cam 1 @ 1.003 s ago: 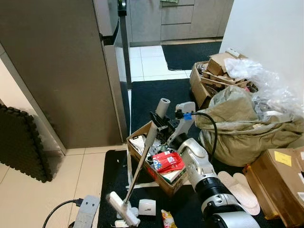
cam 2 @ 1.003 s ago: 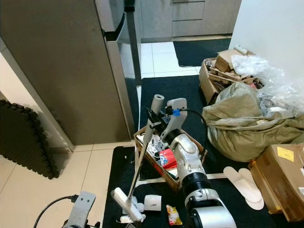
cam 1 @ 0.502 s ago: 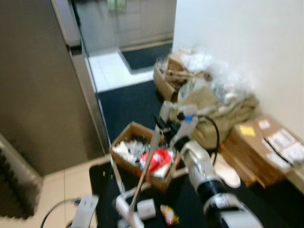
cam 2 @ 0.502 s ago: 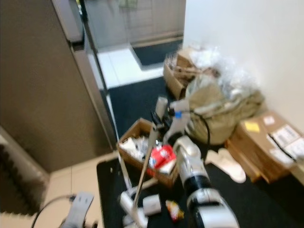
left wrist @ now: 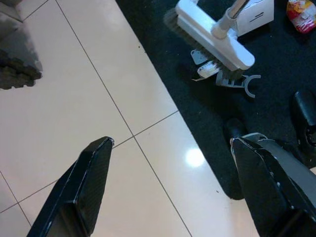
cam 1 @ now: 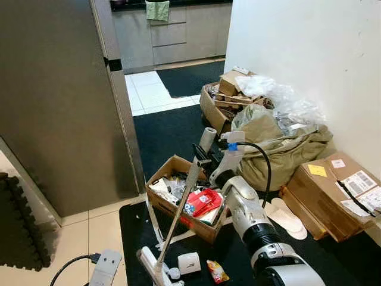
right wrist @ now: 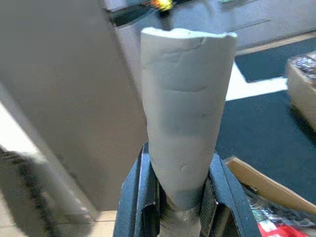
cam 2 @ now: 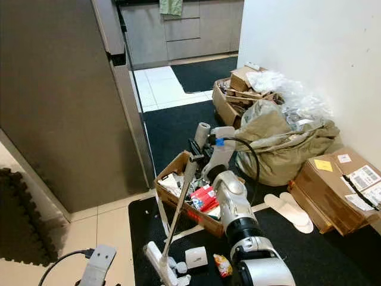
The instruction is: Sweep floor
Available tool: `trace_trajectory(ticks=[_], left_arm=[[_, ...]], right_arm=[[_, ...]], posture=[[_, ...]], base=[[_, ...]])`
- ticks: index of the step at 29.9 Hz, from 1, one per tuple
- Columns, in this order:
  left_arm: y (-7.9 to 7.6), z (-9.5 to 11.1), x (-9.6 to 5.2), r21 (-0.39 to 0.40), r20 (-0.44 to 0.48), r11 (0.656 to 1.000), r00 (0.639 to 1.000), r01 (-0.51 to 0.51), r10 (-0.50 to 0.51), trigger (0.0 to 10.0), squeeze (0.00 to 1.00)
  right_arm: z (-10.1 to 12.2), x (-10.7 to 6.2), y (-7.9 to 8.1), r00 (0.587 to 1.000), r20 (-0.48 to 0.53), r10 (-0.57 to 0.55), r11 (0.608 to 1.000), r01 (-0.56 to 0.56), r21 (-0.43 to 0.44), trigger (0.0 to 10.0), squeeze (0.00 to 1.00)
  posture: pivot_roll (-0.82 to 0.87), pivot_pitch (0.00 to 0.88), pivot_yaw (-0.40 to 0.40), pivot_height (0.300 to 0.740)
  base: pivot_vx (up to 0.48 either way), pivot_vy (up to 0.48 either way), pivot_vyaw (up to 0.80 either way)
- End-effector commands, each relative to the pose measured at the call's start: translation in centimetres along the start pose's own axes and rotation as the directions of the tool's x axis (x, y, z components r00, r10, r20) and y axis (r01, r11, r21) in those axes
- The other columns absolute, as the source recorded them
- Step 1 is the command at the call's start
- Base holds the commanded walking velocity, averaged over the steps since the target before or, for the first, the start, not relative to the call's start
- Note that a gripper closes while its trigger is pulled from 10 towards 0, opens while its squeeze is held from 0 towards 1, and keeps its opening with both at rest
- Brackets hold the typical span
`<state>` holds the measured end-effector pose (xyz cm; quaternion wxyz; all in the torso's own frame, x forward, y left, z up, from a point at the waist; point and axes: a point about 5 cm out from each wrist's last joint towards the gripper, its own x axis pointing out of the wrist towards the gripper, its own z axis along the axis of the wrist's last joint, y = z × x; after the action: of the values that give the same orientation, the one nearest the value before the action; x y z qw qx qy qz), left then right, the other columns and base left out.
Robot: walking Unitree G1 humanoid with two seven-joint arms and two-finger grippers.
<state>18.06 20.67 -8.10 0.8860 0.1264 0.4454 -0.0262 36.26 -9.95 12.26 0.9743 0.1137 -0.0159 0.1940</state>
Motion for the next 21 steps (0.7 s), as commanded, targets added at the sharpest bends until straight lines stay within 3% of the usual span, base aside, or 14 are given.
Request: trace_trajectory(ticks=[1,3,5,7,8,11,13,15,17,18,21], left_arm=[[-0.2,-0.3,0.0,0.012,-0.016,1.0,1.0,0.009,-0.009,10.0,0.0],[-0.3,-0.3,0.0,0.012,-0.016,1.0,1.0,0.011,-0.011,10.0,0.0],[-0.6,-0.2,0.0,0.014,-0.016,1.0,1.0,0.015,-0.015,10.0,0.0],[-0.6,-0.2,0.0,0.014,-0.016,1.0,1.0,0.015,-0.015,10.0,0.0],[-0.8,-0.2,0.0,0.014,-0.016,1.0,1.0,0.018,-0.017,10.0,0.0],[-1.0,-0.1,0.0,0.017,-0.017,1.0,1.0,0.021,-0.02,10.0,0.0],[-1.1,-0.2,0.0,0.026,-0.02,0.999,1.0,0.025,-0.024,10.0,0.0],[-1.1,-0.2,0.0,0.026,-0.02,0.999,1.0,0.025,-0.024,10.0,0.0],[-1.1,-0.3,0.0,0.031,-0.022,0.999,0.999,0.027,-0.026,10.0,0.0],[-1.1,-0.3,0.0,0.031,-0.022,0.999,0.999,0.027,-0.026,10.0,0.0],[-1.2,-0.5,0.0,0.037,-0.024,0.999,0.999,0.032,-0.031,10.0,0.0]], right_arm=[[0.7,0.5,-0.1,0.998,0.022,-0.057,0.998,0.057,0.005,10.0,0.0],[0.6,0.6,-0.3,0.994,0.011,-0.109,0.994,0.109,0.018,10.0,0.0],[0.1,0.7,-1.3,0.955,-0.043,-0.294,0.953,0.296,0.057,10.0,0.0],[0.1,0.7,-1.3,0.955,-0.043,-0.294,0.953,0.296,0.057,10.0,0.0],[-0.1,0.6,-1.6,0.932,-0.063,-0.358,0.93,0.362,0.064,10.0,0.0],[-0.2,0.5,-1.7,0.913,-0.05,-0.406,0.906,0.409,0.11,10.0,0.0],[-0.1,0.0,-2.1,0.86,-0.01,-0.511,0.852,0.508,0.125,10.0,0.0],[-0.1,0.0,-2.1,0.86,-0.01,-0.511,0.852,0.508,0.125,10.0,0.0],[0.1,-0.4,-2.5,0.822,0.03,-0.568,0.818,0.56,0.131,10.0,0.0],[0.1,-0.4,-2.5,0.822,0.03,-0.568,0.818,0.56,0.131,10.0,0.0],[0.6,-1.2,-2.9,0.708,0.124,-0.695,0.719,0.682,0.137,10.0,0.0]], posture=[[-0.05,0.0,0.037,0.74],[-0.05,0.0,0.036,0.74],[-0.05,0.0,0.035,0.74],[-0.05,0.0,0.035,0.74],[-0.05,0.0,0.034,0.74],[-0.05,0.0,0.033,0.74],[-0.04,0.0,0.032,0.74],[-0.04,0.0,0.032,0.74],[-0.04,0.0,0.033,0.74],[-0.04,0.0,0.033,0.74],[-0.04,0.0,0.034,0.74]], base=[[0.0,0.0,0.0],[0.0,0.0,0.0],[0.0,0.0,0.0],[0.0,0.0,0.0],[0.0,0.0,0.0],[0.0,0.0,0.0],[0.0,0.0,0.0],[0.0,0.0,0.0],[0.0,0.0,0.0],[0.0,0.0,0.0],[0.0,0.0,0.0]])
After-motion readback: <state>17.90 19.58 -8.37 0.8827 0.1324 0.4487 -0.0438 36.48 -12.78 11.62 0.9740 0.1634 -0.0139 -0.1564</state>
